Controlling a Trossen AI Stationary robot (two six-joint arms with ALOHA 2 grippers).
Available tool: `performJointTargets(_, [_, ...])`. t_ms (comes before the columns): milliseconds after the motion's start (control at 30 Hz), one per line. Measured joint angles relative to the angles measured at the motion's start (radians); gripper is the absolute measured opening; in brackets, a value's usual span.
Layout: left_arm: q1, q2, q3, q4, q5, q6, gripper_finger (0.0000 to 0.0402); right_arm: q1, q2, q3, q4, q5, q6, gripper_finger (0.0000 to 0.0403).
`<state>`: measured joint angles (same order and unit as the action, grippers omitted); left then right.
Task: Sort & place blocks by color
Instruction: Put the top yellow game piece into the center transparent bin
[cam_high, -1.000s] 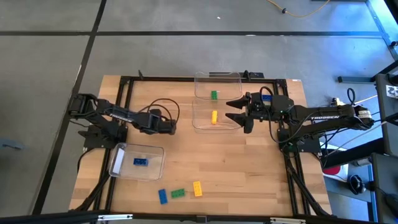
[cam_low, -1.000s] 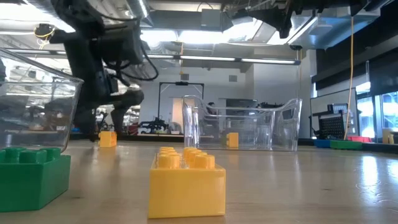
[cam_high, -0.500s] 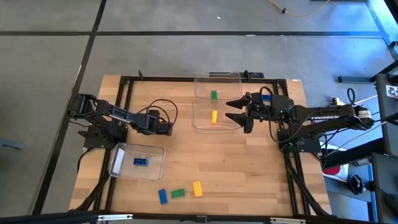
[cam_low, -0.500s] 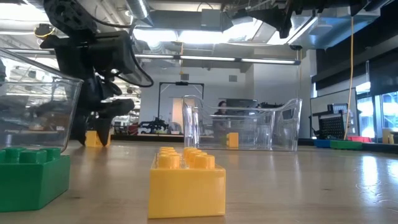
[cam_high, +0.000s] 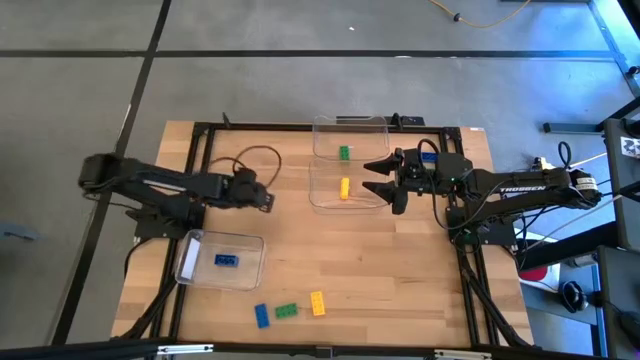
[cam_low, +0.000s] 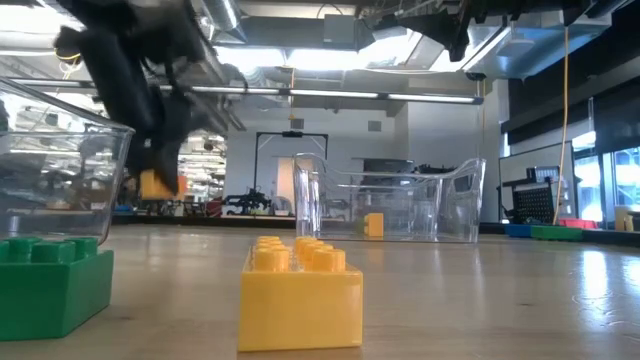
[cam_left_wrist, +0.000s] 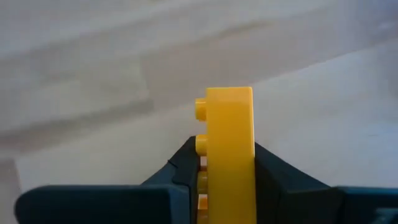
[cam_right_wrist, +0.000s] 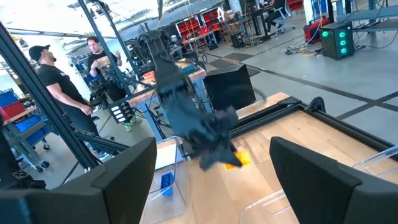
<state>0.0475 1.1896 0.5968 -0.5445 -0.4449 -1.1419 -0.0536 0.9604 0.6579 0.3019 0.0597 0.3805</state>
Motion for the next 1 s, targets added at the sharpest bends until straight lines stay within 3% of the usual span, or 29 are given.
performJointTargets(167, [0.029, -0.246, 0.000, 0.097, -0.033, 0.195, 0.0079, 0.000, 0.000, 0.000, 0.000, 0.000, 0.003, 0.0316])
performJointTargets(367, [0.049, -0.441, 0.001, 0.432, 0.076, 0.522, 0.0079, 0.000, 0.000, 0.000, 0.009, 0.001, 0.008, 0.0316])
performJointTargets(467, [0.053, -0.465, 0.001, 0.633, 0.201, 0.658, 0.0079, 0.000, 0.000, 0.000, 0.028, 0.001, 0.025, 0.0316])
performJointTargets(600, [0.052, -0.464, 0.003, 0.812, 0.328, 0.720, 0.0079, 0.000, 0.000, 0.001, 0.041, 0.001, 0.032, 0.0316])
performJointTargets(1000, [0.052, -0.463, 0.003, 0.815, 0.332, 0.731, 0.0079, 0.000, 0.000, 0.001, 0.039, 0.000, 0.031, 0.0316])
